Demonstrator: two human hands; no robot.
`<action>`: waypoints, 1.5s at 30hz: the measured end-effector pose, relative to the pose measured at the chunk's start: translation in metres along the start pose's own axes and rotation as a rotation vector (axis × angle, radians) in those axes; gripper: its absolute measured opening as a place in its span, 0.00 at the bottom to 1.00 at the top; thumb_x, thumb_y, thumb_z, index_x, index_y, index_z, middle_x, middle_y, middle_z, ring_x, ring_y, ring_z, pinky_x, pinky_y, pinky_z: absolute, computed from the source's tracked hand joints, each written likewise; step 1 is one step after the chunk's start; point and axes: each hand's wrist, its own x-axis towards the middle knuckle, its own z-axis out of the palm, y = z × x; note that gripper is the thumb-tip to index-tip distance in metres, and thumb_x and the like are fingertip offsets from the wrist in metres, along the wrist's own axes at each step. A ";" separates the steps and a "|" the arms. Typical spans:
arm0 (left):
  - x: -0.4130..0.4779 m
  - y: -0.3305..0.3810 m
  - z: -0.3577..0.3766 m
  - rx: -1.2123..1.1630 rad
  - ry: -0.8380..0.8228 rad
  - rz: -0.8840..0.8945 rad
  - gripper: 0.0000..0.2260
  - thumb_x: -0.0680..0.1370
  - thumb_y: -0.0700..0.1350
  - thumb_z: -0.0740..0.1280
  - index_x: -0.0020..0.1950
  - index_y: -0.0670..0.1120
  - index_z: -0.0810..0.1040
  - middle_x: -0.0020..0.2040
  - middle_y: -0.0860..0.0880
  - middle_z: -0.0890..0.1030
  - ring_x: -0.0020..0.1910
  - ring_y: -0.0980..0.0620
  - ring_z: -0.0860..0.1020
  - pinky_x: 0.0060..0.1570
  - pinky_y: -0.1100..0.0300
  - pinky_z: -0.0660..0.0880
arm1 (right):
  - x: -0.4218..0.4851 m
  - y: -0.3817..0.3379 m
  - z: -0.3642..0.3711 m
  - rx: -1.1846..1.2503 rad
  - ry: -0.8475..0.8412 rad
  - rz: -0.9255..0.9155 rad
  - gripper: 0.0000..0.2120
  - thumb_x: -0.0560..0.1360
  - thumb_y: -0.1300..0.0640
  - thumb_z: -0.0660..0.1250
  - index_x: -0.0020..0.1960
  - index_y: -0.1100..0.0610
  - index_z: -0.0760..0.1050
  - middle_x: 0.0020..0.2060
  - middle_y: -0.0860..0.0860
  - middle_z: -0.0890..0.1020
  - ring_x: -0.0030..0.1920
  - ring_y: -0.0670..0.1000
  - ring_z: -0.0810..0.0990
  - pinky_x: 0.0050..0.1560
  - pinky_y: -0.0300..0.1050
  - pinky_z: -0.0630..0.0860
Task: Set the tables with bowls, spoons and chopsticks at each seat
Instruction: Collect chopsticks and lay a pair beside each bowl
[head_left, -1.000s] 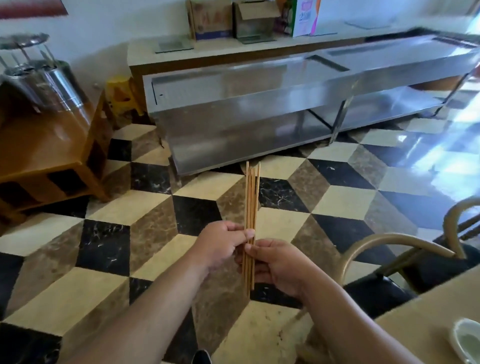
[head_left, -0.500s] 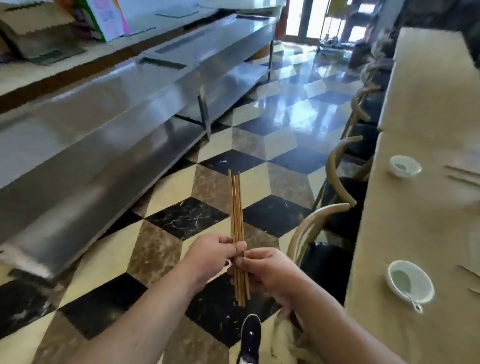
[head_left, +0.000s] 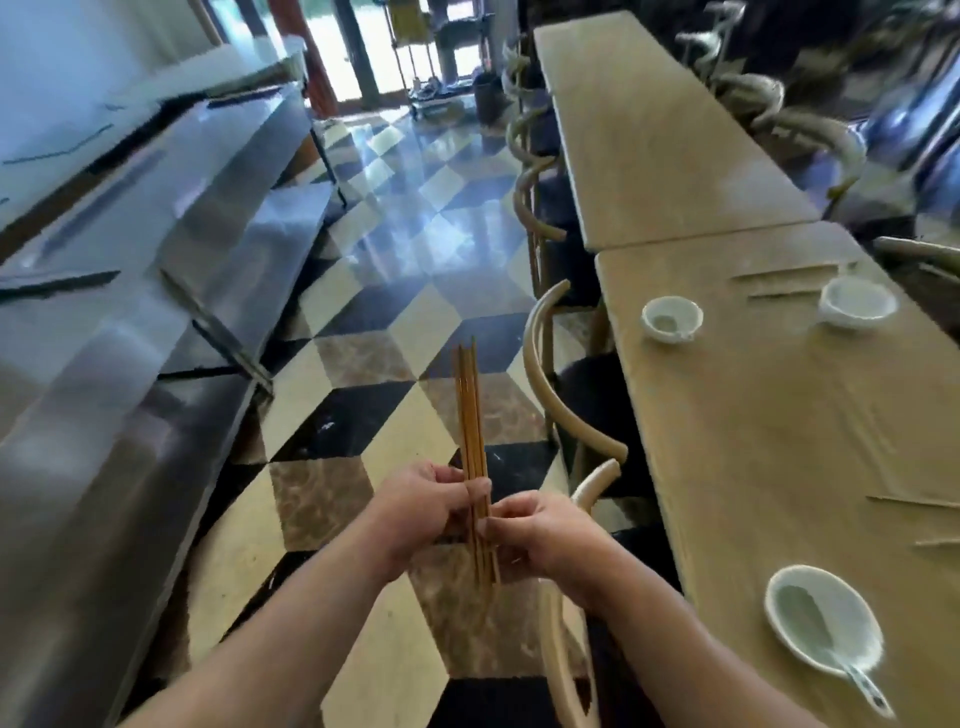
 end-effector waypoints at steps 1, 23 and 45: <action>0.009 0.017 0.004 0.025 -0.038 0.017 0.09 0.82 0.52 0.73 0.53 0.47 0.87 0.43 0.49 0.90 0.43 0.52 0.90 0.50 0.54 0.85 | 0.001 -0.007 -0.011 0.018 0.033 -0.003 0.09 0.81 0.52 0.73 0.55 0.57 0.87 0.49 0.56 0.89 0.52 0.56 0.89 0.59 0.57 0.85; 0.096 0.136 0.208 0.563 -1.188 0.344 0.07 0.82 0.46 0.73 0.52 0.43 0.89 0.46 0.44 0.90 0.49 0.47 0.90 0.50 0.61 0.83 | -0.076 0.036 -0.054 0.742 1.237 -0.135 0.11 0.80 0.58 0.73 0.58 0.64 0.86 0.45 0.58 0.87 0.44 0.54 0.87 0.52 0.56 0.86; 0.110 0.094 0.363 0.898 -1.077 0.425 0.09 0.81 0.46 0.76 0.45 0.41 0.88 0.38 0.49 0.86 0.40 0.54 0.84 0.44 0.62 0.83 | -0.113 0.248 -0.129 0.903 1.537 0.434 0.06 0.75 0.58 0.79 0.42 0.58 0.84 0.40 0.57 0.88 0.43 0.58 0.88 0.47 0.55 0.87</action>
